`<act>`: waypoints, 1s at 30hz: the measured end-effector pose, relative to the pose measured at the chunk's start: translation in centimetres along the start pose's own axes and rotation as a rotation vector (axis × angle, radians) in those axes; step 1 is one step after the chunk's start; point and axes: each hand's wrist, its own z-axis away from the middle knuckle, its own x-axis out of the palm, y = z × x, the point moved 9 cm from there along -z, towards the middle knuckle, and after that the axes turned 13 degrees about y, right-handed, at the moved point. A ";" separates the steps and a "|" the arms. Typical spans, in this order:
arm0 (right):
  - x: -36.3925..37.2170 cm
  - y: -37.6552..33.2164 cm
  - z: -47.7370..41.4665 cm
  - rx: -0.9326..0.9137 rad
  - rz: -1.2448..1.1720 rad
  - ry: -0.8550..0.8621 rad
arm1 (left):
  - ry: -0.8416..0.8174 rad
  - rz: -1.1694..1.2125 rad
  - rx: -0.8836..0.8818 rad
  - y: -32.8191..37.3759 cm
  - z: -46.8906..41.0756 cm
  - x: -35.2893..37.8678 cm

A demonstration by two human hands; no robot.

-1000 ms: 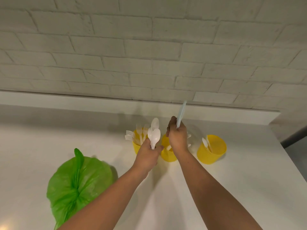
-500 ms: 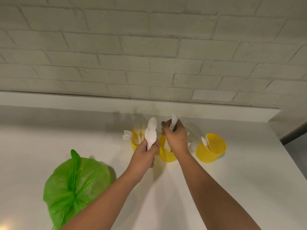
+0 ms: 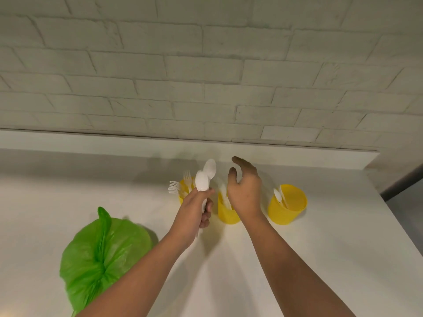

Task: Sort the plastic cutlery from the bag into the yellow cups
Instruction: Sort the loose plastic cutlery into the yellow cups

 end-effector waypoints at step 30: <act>-1.6 -2.8 7.4 0.512 -0.594 -0.608 | -0.443 -0.082 -0.043 1.3 6.6 2.3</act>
